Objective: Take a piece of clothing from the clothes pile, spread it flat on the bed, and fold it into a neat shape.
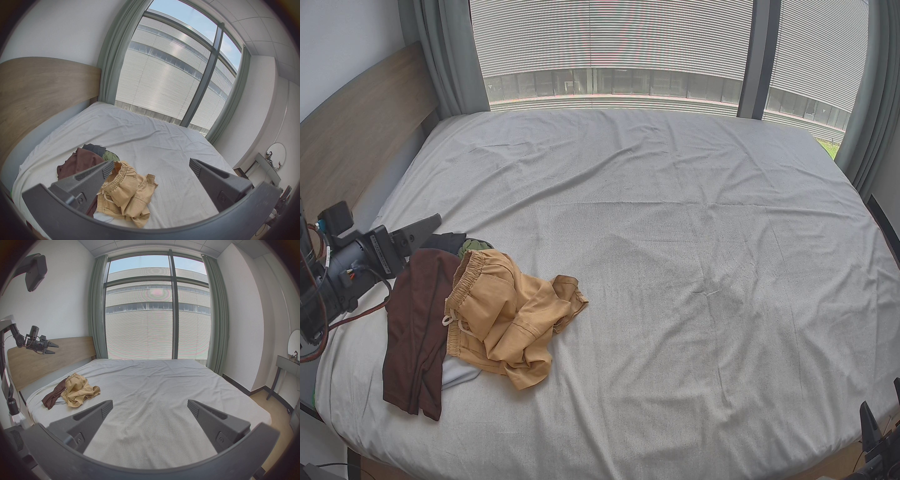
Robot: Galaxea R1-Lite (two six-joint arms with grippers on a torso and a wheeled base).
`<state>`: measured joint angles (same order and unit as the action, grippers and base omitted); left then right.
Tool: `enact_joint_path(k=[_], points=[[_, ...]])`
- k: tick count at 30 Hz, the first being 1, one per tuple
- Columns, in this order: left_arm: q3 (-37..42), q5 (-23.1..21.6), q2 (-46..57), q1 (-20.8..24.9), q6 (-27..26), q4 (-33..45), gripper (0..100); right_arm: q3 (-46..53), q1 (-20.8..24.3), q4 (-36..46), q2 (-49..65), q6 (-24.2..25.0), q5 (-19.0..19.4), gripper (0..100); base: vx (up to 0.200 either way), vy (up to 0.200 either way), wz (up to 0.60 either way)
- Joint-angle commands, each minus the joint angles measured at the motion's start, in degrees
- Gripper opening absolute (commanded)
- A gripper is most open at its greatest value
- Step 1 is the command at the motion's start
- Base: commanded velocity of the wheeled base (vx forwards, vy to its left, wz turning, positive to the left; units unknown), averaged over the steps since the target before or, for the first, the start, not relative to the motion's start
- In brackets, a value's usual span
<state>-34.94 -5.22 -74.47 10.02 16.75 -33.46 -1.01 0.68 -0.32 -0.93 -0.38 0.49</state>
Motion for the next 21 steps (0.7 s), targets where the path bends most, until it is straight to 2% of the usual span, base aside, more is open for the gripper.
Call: enact_joint_path(k=[1, 11, 21], points=[[-0.3, -0.1, -4.0, -0.3, 0.0, -0.6, 100, 1.0, 0.0, 0.0, 0.9, 0.0, 0.0, 100, 0.0, 0.0, 0.0], [-0.3, -4.5, -13.1, -4.8, -0.1, -6.1, 100, 1.0, 0.0, 0.0, 0.9, 0.0, 0.0, 100, 0.0, 0.0, 0.0], [-0.4, -7.4, -20.6, -5.6, -0.1, -10.7, 100, 1.0, 0.0, 0.0, 0.9, 0.0, 0.0, 100, 0.0, 0.0, 0.0]])
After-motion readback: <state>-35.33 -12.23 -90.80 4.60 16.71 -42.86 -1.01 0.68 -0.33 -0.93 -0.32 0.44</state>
